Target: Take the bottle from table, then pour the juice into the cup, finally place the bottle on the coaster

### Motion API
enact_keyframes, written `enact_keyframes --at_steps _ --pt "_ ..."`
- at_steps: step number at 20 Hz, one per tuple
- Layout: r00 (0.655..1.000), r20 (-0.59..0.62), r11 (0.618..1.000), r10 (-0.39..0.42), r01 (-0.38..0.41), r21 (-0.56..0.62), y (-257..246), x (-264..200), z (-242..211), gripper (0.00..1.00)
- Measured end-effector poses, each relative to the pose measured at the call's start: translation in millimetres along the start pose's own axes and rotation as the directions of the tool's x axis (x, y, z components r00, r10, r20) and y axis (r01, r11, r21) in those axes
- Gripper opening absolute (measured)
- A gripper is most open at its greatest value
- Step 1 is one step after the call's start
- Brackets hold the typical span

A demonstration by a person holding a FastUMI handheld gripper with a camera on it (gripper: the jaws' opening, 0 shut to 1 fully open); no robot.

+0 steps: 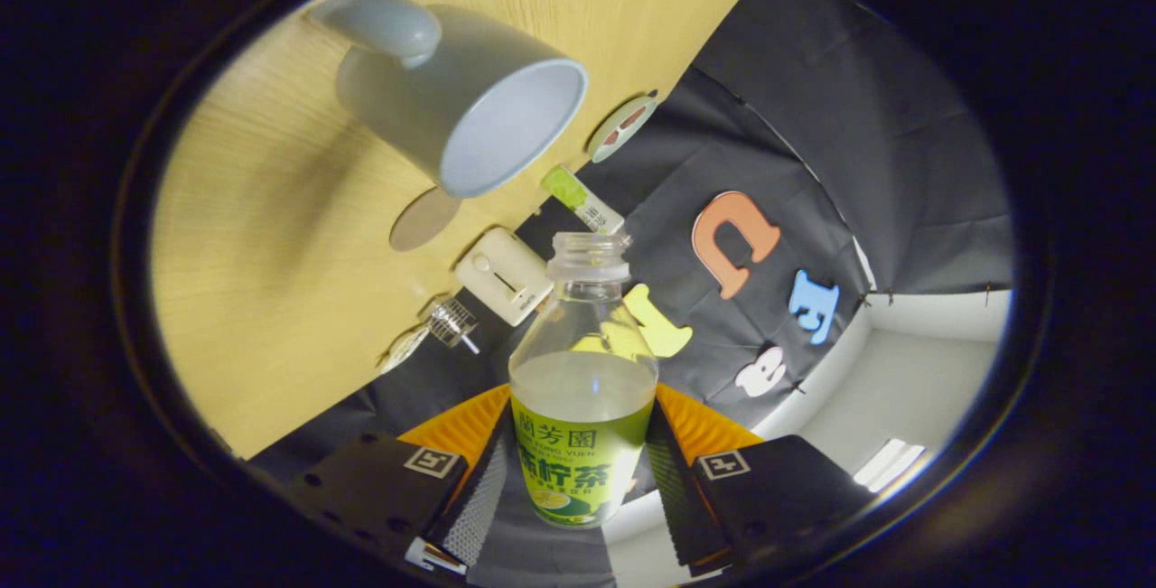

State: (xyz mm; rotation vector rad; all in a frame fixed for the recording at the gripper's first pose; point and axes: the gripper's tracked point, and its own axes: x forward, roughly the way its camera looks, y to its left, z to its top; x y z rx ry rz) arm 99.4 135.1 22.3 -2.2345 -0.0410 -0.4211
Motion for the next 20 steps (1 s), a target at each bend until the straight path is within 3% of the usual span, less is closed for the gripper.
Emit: enact_keyframes --at_steps 6,10,13,16,19,20 --pt "0.992 -0.007 0.971 0.125 -0.121 0.205 49.1 -5.8 3.0 0.81" --pt "0.979 0.021 0.871 0.204 -0.192 0.453 77.2 -15.0 2.8 0.82" --pt "0.978 0.022 0.748 0.208 -0.173 0.641 82.1 -20.1 -4.5 0.81" --pt "0.974 0.009 0.601 0.225 -0.146 0.786 91.2 -23.1 -16.0 0.81" --pt "0.969 0.002 0.425 0.249 -0.111 0.898 92.5 -25.0 -28.7 0.81" --pt "0.962 0.013 0.347 0.274 -0.111 0.931 95.8 -28.2 -31.0 0.81"
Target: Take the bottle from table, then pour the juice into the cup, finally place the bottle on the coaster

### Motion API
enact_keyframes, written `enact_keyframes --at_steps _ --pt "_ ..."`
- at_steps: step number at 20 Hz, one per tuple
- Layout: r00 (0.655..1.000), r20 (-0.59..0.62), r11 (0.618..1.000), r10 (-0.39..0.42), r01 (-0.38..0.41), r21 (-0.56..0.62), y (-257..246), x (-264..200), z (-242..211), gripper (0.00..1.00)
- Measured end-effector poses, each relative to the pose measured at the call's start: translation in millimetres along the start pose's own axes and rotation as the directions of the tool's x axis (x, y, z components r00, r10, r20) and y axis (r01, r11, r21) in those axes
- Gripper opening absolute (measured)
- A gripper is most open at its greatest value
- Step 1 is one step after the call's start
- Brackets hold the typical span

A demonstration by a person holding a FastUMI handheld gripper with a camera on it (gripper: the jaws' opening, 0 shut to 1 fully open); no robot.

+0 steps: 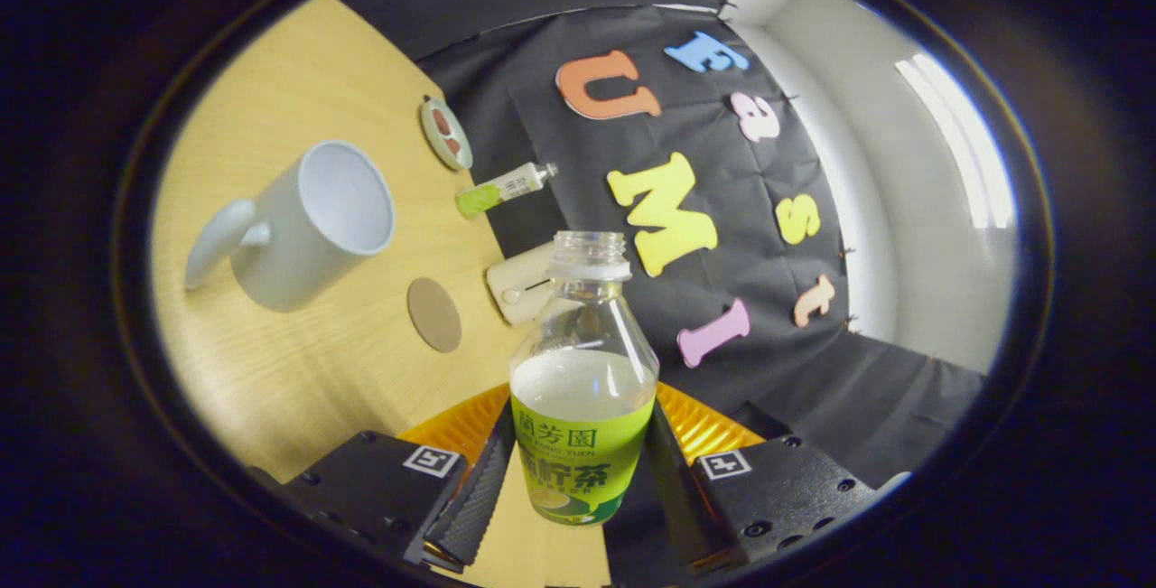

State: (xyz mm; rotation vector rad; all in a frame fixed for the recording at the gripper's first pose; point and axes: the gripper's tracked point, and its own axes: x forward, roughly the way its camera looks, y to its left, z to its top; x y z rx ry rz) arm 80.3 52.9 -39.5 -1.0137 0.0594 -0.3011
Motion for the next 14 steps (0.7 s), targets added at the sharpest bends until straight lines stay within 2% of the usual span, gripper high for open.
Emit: enact_keyframes --at_steps 2,5,7,11,14 --pt "0.996 -0.029 0.983 0.080 -0.074 0.171 1.8 -3.8 -3.2 0.81" --pt "0.990 -0.030 0.917 0.141 -0.119 0.381 -5.4 -10.2 -1.4 0.81" --pt "0.990 -0.028 0.854 0.136 -0.103 0.511 -19.6 -7.0 -3.8 0.81" --pt "0.993 -0.049 0.721 0.110 -0.046 0.691 -51.1 -0.3 -23.3 0.82" --pt "0.993 -0.017 0.625 0.119 -0.061 0.778 -58.5 4.6 -26.8 0.81"
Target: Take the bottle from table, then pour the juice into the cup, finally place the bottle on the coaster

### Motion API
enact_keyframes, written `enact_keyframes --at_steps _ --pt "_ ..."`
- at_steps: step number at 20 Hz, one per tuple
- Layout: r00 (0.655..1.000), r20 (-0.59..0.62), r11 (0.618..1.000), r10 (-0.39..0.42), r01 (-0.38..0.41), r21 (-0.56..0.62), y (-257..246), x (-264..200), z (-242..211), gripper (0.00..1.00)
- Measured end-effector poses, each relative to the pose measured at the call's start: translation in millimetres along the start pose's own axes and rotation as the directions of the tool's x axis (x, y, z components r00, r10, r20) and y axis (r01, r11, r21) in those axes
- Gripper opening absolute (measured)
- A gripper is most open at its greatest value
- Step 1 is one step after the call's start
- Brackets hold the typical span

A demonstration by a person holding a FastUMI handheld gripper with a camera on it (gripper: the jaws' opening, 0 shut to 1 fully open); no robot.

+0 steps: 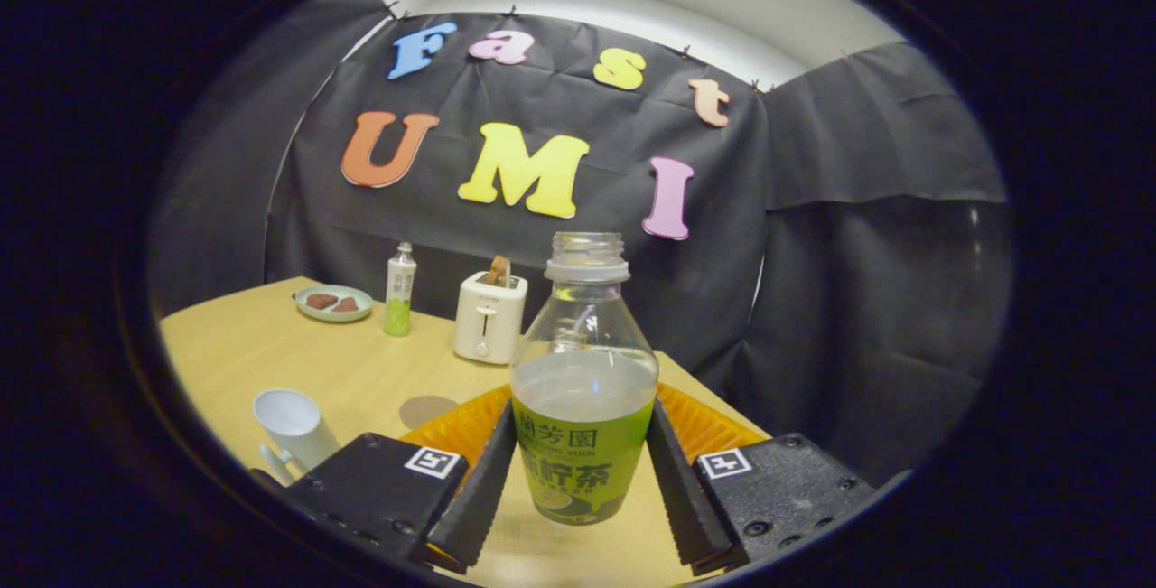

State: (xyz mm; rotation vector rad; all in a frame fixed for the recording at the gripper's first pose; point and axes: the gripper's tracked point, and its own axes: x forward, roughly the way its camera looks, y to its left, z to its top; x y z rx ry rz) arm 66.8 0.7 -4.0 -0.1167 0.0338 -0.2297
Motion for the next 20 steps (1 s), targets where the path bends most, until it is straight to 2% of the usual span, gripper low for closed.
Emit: enact_keyframes --at_steps 4,10,13,20 --pt "0.998 0.026 0.997 0.057 -0.059 0.048 9.2 21.4 6.9 0.81" --pt "0.973 0.038 0.965 0.228 -0.231 0.125 62.8 54.3 22.3 0.81" --pt "0.966 -0.001 0.957 0.260 -0.257 0.135 87.0 81.7 17.0 0.81" --pt "0.961 -0.069 0.953 0.268 -0.254 0.164 132.2 142.4 1.0 0.82"
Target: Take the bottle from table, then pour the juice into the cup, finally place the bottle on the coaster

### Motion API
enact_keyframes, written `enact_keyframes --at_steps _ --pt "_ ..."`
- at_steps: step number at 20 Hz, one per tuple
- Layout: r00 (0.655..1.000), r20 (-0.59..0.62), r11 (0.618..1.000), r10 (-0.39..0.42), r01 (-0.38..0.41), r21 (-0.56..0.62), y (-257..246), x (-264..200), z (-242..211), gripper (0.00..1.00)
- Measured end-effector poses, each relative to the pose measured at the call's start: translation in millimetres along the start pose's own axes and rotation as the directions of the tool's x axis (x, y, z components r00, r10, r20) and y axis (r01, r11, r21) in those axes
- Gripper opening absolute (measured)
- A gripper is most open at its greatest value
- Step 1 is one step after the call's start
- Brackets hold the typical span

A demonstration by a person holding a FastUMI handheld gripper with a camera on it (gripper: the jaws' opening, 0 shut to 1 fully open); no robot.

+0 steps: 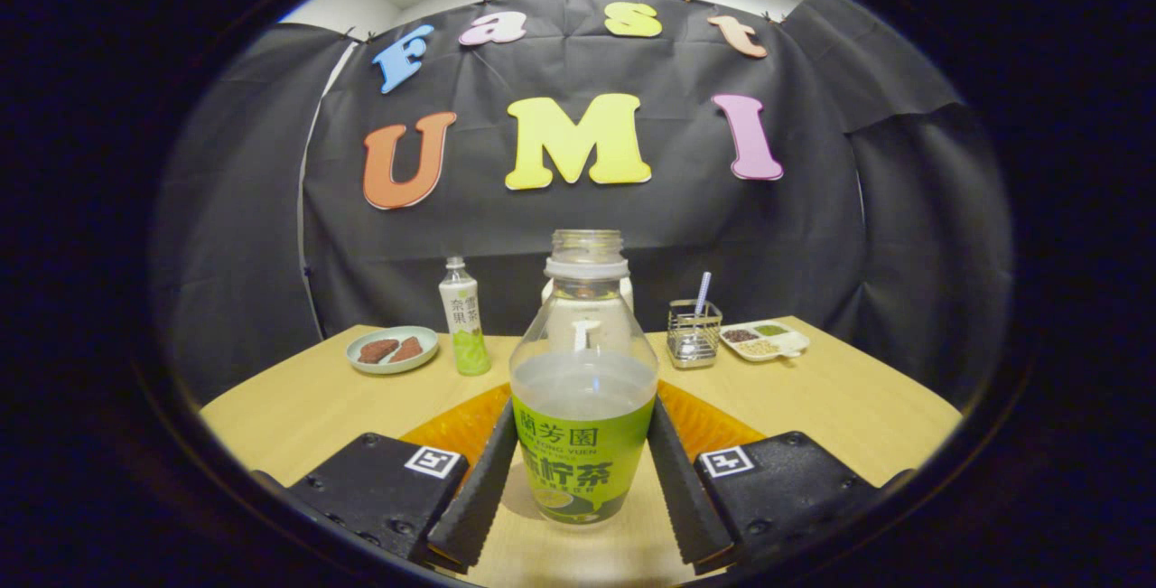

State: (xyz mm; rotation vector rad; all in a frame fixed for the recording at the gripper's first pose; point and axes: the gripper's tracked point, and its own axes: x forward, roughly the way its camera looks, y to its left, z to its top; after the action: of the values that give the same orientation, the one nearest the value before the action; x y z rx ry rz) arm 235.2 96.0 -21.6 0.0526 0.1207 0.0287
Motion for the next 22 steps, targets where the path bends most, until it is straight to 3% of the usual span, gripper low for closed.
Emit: enact_keyframes --at_steps 9,19,22 --pt "0.999 -0.016 0.999 0.036 -0.036 0.031 15.0 48.8 -19.8 0.82" --pt "0.996 -0.047 0.997 0.071 -0.069 0.033 26.5 43.5 -30.4 0.85" --pt "0.996 -0.042 0.997 0.078 -0.077 0.028 28.0 40.4 -30.8 0.91"
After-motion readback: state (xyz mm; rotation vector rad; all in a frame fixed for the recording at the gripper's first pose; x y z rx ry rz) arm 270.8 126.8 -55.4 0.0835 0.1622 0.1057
